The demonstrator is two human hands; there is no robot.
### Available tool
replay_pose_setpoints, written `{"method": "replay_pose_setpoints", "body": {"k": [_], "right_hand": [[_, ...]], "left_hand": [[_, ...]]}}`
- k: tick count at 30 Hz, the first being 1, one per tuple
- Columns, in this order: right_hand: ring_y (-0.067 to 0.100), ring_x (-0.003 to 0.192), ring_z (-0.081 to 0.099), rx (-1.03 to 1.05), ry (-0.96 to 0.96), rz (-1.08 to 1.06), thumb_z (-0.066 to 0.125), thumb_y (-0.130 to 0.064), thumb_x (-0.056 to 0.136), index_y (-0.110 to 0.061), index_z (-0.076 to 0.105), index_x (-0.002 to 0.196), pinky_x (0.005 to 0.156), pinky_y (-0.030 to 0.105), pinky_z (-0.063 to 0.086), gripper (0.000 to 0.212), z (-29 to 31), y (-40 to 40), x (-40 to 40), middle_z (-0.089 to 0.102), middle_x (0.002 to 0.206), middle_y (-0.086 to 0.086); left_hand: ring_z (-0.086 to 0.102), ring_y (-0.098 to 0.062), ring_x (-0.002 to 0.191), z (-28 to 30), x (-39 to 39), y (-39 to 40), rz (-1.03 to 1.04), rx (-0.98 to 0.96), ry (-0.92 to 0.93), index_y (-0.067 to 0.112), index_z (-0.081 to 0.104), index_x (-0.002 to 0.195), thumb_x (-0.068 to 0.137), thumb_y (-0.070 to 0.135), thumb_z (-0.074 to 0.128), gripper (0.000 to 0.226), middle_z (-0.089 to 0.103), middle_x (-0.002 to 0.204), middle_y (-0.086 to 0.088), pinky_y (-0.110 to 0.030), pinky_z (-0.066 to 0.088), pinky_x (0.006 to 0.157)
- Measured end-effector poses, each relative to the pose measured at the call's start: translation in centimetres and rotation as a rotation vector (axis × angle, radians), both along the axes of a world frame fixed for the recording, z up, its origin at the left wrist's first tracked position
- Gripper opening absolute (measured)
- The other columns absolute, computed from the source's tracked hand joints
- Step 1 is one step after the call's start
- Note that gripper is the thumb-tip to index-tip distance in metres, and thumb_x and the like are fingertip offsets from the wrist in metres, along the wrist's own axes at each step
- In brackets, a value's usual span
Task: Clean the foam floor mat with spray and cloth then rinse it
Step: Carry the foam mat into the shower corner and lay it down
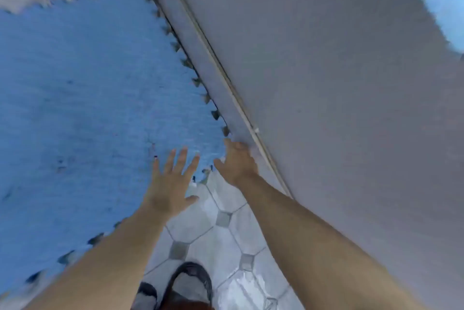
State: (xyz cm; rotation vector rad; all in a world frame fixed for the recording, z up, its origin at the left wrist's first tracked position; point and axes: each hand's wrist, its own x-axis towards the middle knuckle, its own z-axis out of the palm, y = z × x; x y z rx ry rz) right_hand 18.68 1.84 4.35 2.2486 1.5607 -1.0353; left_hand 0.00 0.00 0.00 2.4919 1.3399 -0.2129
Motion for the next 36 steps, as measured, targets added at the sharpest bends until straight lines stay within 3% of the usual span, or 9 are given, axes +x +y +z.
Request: {"method": "replay_pose_setpoints", "body": {"k": [7,10,16,19,23,27,31,33,36], "right_hand": [[0.030,0.148,0.014,0.118,0.088,-0.101,0.054,-0.038,0.096,-0.020,0.004,0.156,0.115,0.043,0.026,0.080,-5.0,-0.3,-0.6,-0.002,0.165,0.002],[0.033,0.144,0.023,0.242,0.090,-0.204,0.059,-0.035,0.091,-0.022,0.010,0.155,0.110,0.042,0.033,0.082,-5.4,0.2,-1.6,0.008,0.163,0.002],[0.035,0.133,0.038,0.246,0.027,-0.256,0.058,-0.045,0.089,-0.025,0.013,0.154,0.103,0.047,0.039,0.082,-4.3,0.8,-1.8,0.021,0.157,0.003],[0.034,0.128,0.046,0.109,-0.021,-0.283,0.058,-0.064,0.083,-0.036,0.007,0.154,0.106,0.049,0.036,0.091,-2.1,0.9,-1.7,0.036,0.147,0.012],[0.031,0.119,0.057,0.029,0.198,-0.403,0.068,-0.066,0.074,-0.035,0.023,0.147,0.094,0.046,0.050,0.091,2.7,1.1,-1.7,0.058,0.131,0.006],[0.030,0.105,0.062,-0.004,0.329,-0.541,0.074,-0.054,0.076,-0.036,0.033,0.141,0.064,0.049,0.062,0.079,8.7,1.1,-3.2,0.057,0.122,0.003],[0.028,0.107,0.063,0.004,0.410,-0.663,0.069,-0.044,0.086,-0.039,0.021,0.151,0.066,0.047,0.062,0.082,14.2,0.0,-4.3,0.055,0.123,0.000],[0.029,0.106,0.064,0.005,0.416,-0.665,0.065,-0.043,0.089,-0.042,0.015,0.153,0.073,0.048,0.060,0.081,16.9,-0.9,-5.3,0.057,0.121,0.001],[0.033,0.101,0.061,0.074,0.275,-0.525,0.056,-0.043,0.095,-0.038,0.016,0.154,0.085,0.037,0.052,0.072,20.5,-2.2,-7.2,0.051,0.129,0.014]], "left_hand": [[0.022,-0.041,0.142,-5.3,-1.0,-0.5,-0.060,0.025,0.012,0.027,0.022,0.147,0.052,0.049,0.086,0.117,0.027,0.155,-0.015,-0.066,0.024,0.105],[0.012,-0.039,0.143,-5.2,-1.3,-0.3,-0.077,0.011,0.053,0.029,0.018,0.148,0.055,0.050,0.085,0.117,0.024,0.157,-0.013,-0.065,0.022,0.106],[0.025,-0.043,0.141,-3.6,-1.8,-0.4,-0.086,-0.021,0.085,0.025,0.017,0.149,0.051,0.031,0.088,0.122,0.024,0.157,-0.014,-0.067,0.030,0.101],[0.021,-0.039,0.143,-1.0,-2.0,-0.9,-0.043,-0.080,0.111,0.022,0.010,0.151,0.046,0.022,0.087,0.131,0.017,0.159,-0.012,-0.070,0.028,0.101],[0.005,-0.039,0.146,3.7,-2.9,-1.7,-0.029,-0.150,0.102,0.021,-0.010,0.149,0.059,0.016,0.081,0.129,-0.003,0.161,-0.010,-0.065,0.020,0.107],[0.027,-0.038,0.141,9.0,-6.1,-2.7,-0.041,-0.133,0.074,0.012,0.015,0.151,0.051,0.005,0.082,0.121,0.017,0.158,-0.014,-0.055,0.034,0.105],[0.014,-0.042,0.144,14.7,-10.2,-3.6,0.241,-0.238,0.091,0.013,0.004,0.153,0.069,0.016,0.074,0.109,0.006,0.159,-0.017,-0.054,0.027,0.110],[0.000,-0.041,0.145,17.1,-11.4,-3.8,0.269,-0.367,0.111,0.016,-0.013,0.149,0.079,0.022,0.066,0.106,-0.010,0.160,-0.012,-0.054,0.018,0.114],[-0.005,-0.043,0.145,20.3,-11.6,-3.8,0.252,-0.400,0.094,0.020,-0.023,0.144,0.079,0.011,0.065,0.110,-0.013,0.160,-0.009,-0.056,0.010,0.116]]}}
